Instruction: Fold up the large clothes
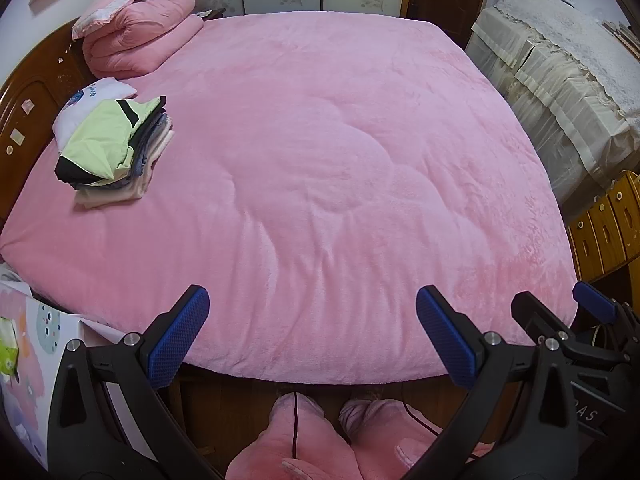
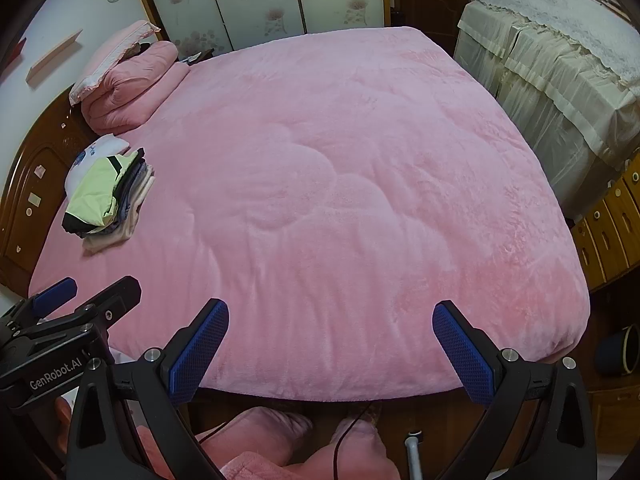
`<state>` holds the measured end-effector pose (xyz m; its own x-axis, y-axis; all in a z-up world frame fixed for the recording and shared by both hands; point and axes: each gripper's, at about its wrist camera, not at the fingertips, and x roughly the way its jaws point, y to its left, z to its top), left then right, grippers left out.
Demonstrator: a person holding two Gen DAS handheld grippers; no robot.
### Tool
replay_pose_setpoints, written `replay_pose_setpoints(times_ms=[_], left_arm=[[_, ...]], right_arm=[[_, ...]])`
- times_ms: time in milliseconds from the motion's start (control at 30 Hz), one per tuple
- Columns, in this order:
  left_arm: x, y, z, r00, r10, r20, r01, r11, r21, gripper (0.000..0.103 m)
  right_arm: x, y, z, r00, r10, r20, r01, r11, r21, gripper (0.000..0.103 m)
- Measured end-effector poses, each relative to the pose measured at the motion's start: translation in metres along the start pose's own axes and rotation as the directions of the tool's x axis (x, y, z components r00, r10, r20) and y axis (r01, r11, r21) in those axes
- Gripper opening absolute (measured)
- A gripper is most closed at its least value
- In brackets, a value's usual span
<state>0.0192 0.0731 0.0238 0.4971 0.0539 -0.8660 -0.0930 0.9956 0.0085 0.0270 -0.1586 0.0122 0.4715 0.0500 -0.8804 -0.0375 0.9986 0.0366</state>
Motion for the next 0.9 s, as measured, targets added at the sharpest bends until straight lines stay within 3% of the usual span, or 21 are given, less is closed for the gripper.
replay_pose_setpoints(times_ms=[900], left_arm=[[-0.0013,0.0022,-0.0011,1.000,0.001,-0.008,-0.001,1.000,0.001,0.103]], right_arm=[[0.0040,0.0080,-0.0046,1.000,-0.008,-0.014,0.008,1.000,0.018,0.103]])
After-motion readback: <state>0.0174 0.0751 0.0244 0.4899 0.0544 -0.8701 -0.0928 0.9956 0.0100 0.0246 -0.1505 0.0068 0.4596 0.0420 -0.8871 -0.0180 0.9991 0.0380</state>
